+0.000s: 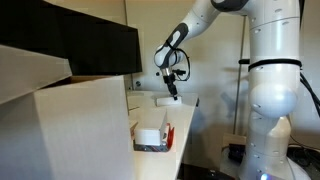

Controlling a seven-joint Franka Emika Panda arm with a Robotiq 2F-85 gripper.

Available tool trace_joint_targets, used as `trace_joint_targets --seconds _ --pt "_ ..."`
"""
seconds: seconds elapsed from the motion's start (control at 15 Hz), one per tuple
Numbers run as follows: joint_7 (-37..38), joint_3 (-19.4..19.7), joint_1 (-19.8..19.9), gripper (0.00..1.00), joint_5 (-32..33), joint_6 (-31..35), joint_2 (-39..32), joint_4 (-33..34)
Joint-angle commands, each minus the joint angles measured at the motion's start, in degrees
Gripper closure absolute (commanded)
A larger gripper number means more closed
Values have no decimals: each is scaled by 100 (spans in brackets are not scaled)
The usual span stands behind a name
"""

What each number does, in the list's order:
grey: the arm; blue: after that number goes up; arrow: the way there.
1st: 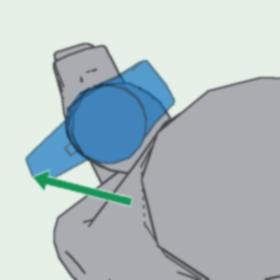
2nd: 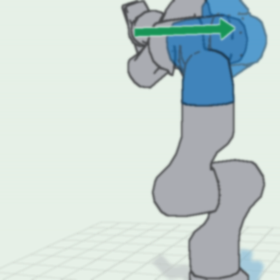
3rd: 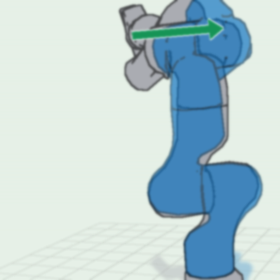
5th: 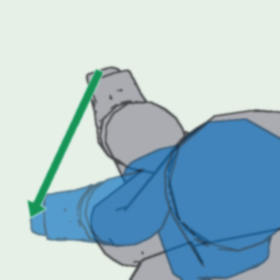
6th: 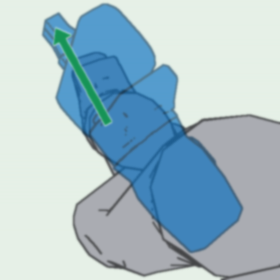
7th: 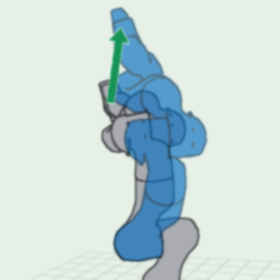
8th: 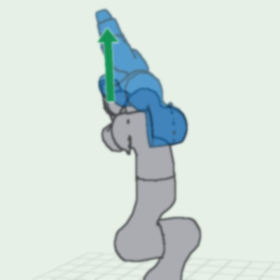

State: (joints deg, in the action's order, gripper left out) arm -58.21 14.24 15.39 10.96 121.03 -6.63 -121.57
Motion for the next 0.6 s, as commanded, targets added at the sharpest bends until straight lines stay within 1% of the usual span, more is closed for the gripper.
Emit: trace_joint_targets --seconds 0.0,0.53 --pt "83 -95 -43 41 26 -21 205 -105" --pt "175 -114 -103 41 83 -124 676 -228"
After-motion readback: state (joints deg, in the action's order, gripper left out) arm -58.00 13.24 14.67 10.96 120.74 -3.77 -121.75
